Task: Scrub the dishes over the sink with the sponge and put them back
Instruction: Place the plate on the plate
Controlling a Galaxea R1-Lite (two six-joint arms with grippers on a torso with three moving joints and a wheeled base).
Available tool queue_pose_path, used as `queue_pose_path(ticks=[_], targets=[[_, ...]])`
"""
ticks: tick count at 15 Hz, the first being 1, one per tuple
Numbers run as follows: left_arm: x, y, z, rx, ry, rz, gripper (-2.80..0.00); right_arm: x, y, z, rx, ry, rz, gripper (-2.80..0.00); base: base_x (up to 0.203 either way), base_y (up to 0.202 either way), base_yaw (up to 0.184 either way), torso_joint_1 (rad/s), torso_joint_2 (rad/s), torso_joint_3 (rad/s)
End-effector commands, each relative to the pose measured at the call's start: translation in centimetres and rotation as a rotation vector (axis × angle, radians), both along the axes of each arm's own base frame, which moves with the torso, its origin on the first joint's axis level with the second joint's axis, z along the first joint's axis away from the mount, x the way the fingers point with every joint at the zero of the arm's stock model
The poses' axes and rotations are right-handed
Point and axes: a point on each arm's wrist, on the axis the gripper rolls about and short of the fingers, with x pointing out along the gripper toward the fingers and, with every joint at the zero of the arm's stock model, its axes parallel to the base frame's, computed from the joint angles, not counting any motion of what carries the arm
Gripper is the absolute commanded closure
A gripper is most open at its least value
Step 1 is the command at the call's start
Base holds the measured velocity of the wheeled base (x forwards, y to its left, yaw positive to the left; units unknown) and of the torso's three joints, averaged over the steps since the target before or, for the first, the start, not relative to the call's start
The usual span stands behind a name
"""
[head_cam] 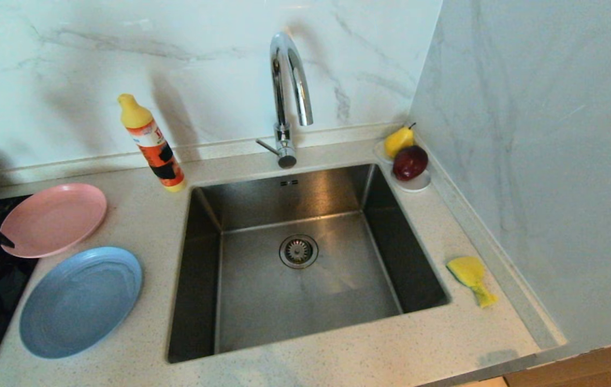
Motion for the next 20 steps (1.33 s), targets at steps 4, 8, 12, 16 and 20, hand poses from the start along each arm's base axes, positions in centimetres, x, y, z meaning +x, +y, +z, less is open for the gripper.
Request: queue_pose_path(ticks=[4,8,12,16,20], targets=[[1.9,0.2,-0.2,0.002,-0.021,-0.016,-2.8,0.0,0.0,0.0,-0.001,0.0,0.0,0.0,0.0,0.0,0.0,0.0,0.0,0.0],[4.2,-0.7,-0.8,-0.004,-0.01,-0.035,-2.8,0.0,0.0,0.0,-0.001,0.0,0.0,0.0,0.0,0.0,0.0,0.0,0.0,0.0],[4.8,-1.0,-0.7,-0.001,0.002,-0.034,-2.8,0.0,0.0,0.0,-0.001,0.0,0.0,0.0,0.0,0.0,0.0,0.0,0.0,0.0],[4.9,-0.8,-0.6,0.009,0.015,-0.02,-2.8,0.0,0.0,0.0,-0.001,0.0,0.0,0.0,0.0,0.0,0.0,0.0,0.0,0.0],[5.0,-0.6,-0.4,0.018,0.004,-0.016,-2.8,0.0,0.0,0.0,-0.001,0.0,0.0,0.0,0.0,0.0,0.0,0.0,0.0,0.0]])
